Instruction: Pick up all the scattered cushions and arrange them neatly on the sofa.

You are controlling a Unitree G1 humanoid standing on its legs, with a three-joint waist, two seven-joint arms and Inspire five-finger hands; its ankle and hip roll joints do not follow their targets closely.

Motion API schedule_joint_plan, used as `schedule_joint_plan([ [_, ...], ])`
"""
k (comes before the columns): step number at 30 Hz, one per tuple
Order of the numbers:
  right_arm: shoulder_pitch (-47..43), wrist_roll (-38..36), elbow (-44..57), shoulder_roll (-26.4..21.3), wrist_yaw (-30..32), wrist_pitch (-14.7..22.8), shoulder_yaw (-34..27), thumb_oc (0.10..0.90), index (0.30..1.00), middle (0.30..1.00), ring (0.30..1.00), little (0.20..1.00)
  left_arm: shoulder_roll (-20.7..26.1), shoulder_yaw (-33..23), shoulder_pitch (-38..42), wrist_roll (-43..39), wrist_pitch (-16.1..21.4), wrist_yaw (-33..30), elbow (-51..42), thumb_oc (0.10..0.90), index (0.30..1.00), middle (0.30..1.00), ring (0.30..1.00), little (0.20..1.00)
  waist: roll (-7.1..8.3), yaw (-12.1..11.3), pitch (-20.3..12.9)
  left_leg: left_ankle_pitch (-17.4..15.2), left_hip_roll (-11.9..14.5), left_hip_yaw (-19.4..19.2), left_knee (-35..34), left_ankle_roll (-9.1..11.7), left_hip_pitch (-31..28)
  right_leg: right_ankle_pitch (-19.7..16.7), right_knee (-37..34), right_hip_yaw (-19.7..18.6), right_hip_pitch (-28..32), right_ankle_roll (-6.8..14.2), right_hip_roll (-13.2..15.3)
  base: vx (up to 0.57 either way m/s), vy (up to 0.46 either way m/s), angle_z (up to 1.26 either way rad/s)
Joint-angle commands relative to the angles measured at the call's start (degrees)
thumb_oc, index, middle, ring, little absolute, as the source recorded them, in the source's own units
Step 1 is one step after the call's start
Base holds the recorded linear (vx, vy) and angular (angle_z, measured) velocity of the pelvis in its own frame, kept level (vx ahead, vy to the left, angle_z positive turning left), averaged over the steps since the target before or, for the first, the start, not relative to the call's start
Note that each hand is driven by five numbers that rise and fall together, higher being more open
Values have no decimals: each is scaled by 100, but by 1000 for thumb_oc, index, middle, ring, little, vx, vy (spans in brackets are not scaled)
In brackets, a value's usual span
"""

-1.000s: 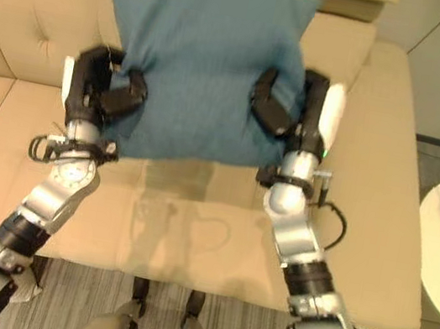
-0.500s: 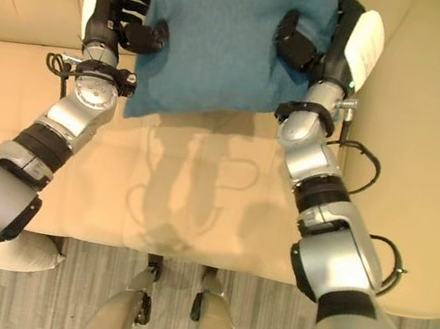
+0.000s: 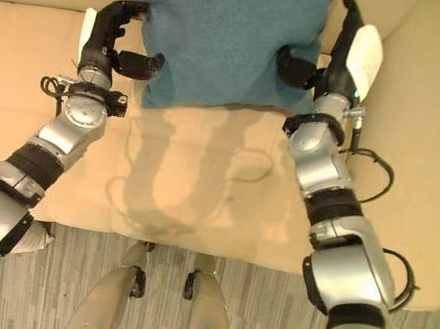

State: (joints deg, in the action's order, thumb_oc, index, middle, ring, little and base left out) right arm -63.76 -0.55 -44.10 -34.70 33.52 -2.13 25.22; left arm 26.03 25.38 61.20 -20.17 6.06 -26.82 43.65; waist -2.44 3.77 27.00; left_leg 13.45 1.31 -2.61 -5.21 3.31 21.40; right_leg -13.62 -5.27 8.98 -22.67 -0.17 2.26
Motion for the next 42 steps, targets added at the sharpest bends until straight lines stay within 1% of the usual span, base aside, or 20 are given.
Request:
schedule_joint_plan([
  [1,45,119,383,264,-3,634,-71,800,900,900,900,900,-17,-184,-186,282,458,-73,-147,800,900,900,900,900,16,-100,-1155,-779,15,-79,21,164,29,1148,27,-34,165,630,-95,-52,-12,-1],
  [6,283,46,482,203,-155,649,-162,800,900,900,900,900,137,-359,-438,258,535,-80,-427,800,900,900,900,900,11,-122,-1168,-768,31,-100,21,159,24,1146,27,-27,165,615,-104,-35,-4,-4],
  [11,544,-234,427,80,-274,673,-359,800,900,900,900,900,381,-521,-818,317,646,-36,-983,800,900,900,900,900,10,-146,-1199,-751,24,-107,21,160,32,1136,27,-16,165,604,-114,-3,-2,-1],
  [16,926,-303,401,33,-350,657,-558,800,900,900,900,900,296,-877,-1763,161,834,93,-1748,800,900,900,900,900,-18,-228,-1223,-742,20,-81,21,149,64,1141,27,1,142,586,-111,1,-8,0],
  [17,1052,-387,378,48,-383,664,-652,800,900,900,900,900,226,-1028,-2199,14,920,205,-2062,800,900,900,900,900,-40,-279,-1214,-743,12,-71,21,146,72,1137,27,11,133,581,-102,0,0,0],
  [18,1060,-387,381,51,-383,663,-648,800,900,900,900,900,226,-1033,-2217,16,914,205,-2075,800,900,900,900,900,-41,-275,-1226,-743,12,-70,21,146,76,1138,27,12,129,581,-102,0,0,0],
  [21,1359,-747,405,182,-491,746,-863,800,900,900,900,900,159,-1301,-2973,-140,971,395,-2493,800,900,900,900,900,-78,-372,-1219,-728,1,-50,21,146,102,1149,27,29,114,564,-97,10,-19,4],
  [23,1555,-940,540,280,-669,814,-938,800,900,900,900,900,103,-1448,-3486,-252,959,569,-2662,800,900,900,900,900,-99,-435,-1213,-727,2,-38,21,142,89,1165,27,42,126,551,-95,22,-28,6],
  [24,1556,-939,541,280,-669,814,-938,800,900,900,900,900,103,-1449,-3487,-251,958,569,-2662,800,900,900,900,900,-99,-435,-1214,-727,2,-38,21,142,89,1165,27,42,125,551,-95,20,-31,6],
  [25,1686,-1057,662,331,-840,861,-957,800,900,900,900,900,75,-1554,-3834,-301,958,710,-2757,800,900,900,900,900,-118,-497,-1188,-719,2,-25,21,140,71,1179,27,56,148,541,-91,12,-18,4],
  [26,1692,-1056,665,333,-840,860,-955,800,900,900,900,900,75,-1557,-3843,-301,956,710,-2763,800,900,900,900,900,-119,-495,-1192,-719,2,-24,21,140,70,1179,27,58,150,541,-91,25,-30,8],
  [27,1828,-1027,846,381,-951,880,-940,800,900,900,900,900,34,-1618,-4193,-326,946,869,-2817,800,900,900,900,900,-138,-549,-1167,-709,3,-10,21,140,32,1198,27,80,205,528,-86,24,-18,11],
  [29,1950,-968,995,419,-1025,886,-948,800,900,900,900,900,24,-1677,-4488,-331,945,980,-2897,800,900,900,900,900,-155,-602,-1158,-705,11,2,21,143,-13,1219,27,103,245,511,-87,29,-25,12],
  [30,2064,-915,1099,450,-1067,907,-1003,800,900,900,900,900,-13,-1731,-4772,-403,936,1095,-2943,800,900,900,900,900,-157,-647,-1153,-697,10,17,21,148,-46,1240,27,125,298,498,-90,16,-19,8],
  [37,2439,-848,1103,400,-1039,909,-1297,800,900,900,900,900,-102,-1837,-5248,-515,885,1289,-2942,800,900,900,900,900,-144,-708,-1147,-709,7,54,21,146,-175,1305,27,196,454,474,-103,6,-5,6],
  [42,2838,-683,1114,196,-1048,862,-1548,800,900,900,900,900,-85,-1848,-5478,-454,827,1441,-2960,800,900,900,900,900,-98,-704,-1187,-754,17,52,21,135,-330,1355,27,242,640,476,-104,19,12,10],
])
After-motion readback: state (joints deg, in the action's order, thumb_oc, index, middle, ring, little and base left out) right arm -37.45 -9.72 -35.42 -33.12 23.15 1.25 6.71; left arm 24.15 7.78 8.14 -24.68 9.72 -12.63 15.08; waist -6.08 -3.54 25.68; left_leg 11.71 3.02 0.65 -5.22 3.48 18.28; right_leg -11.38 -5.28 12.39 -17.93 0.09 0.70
